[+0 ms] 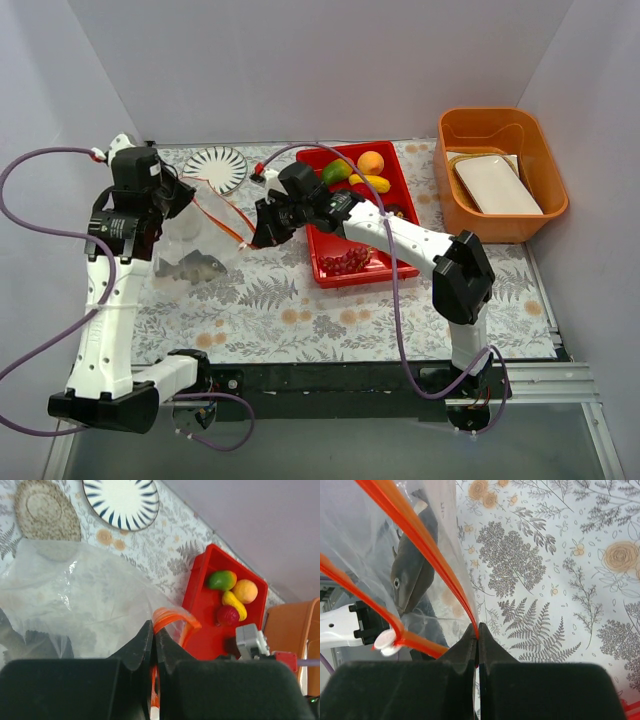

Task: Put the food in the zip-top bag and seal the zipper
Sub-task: Adjust the zipper food storage bag at the center of the board.

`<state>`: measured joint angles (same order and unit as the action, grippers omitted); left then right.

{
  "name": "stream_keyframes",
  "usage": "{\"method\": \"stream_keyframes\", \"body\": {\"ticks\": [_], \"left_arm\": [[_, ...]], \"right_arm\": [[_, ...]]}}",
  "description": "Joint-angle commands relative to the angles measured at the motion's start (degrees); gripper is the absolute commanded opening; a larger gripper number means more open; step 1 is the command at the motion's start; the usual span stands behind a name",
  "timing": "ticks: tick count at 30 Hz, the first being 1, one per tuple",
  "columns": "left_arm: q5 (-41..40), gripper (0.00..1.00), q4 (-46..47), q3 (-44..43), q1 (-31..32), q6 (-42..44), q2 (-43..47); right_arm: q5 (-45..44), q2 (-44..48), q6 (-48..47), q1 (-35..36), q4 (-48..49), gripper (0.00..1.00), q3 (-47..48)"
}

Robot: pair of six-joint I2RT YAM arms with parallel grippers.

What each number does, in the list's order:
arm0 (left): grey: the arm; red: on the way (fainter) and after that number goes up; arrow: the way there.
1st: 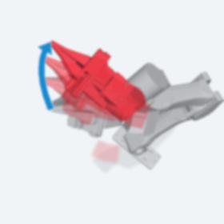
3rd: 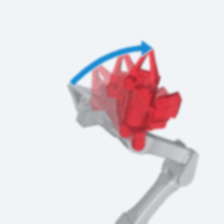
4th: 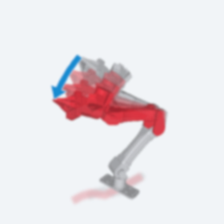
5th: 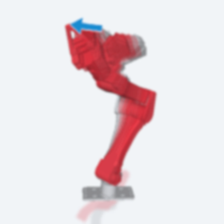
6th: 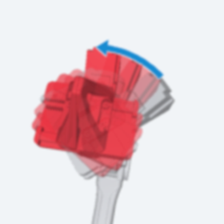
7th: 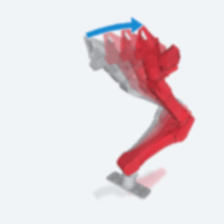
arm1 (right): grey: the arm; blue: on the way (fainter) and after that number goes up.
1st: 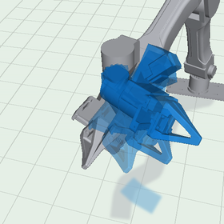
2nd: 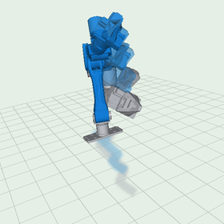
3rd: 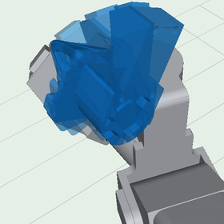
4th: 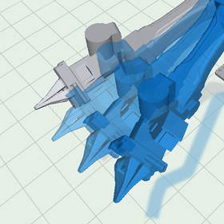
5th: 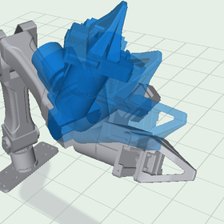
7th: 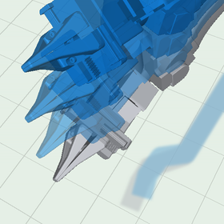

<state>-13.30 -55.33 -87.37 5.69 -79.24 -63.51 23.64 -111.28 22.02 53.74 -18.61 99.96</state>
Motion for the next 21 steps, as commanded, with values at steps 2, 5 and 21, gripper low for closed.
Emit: {"method": "stream_keyframes", "body": {"ticks": [2, 5, 21], "left_arm": [[8.6, 0.0, 5.9, 10.8, -0.5, 1.7, -1.3], [13.2, 0.0, 11.5, 20.2, -0.4, 1.7, -1.7], [30.3, 0.37, 21.8, 28.8, -0.2, 0.1, -4.2]], "right_arm": [[1.8, -1.4, 5.1, -2.3, 4.5, 0.01, -5.3], [0.9, -1.5, 5.8, -2.5, 6.4, 0.01, -9.1], [-3.0, -1.8, 7.0, -2.8, 5.6, 0.01, -9.7]]}}
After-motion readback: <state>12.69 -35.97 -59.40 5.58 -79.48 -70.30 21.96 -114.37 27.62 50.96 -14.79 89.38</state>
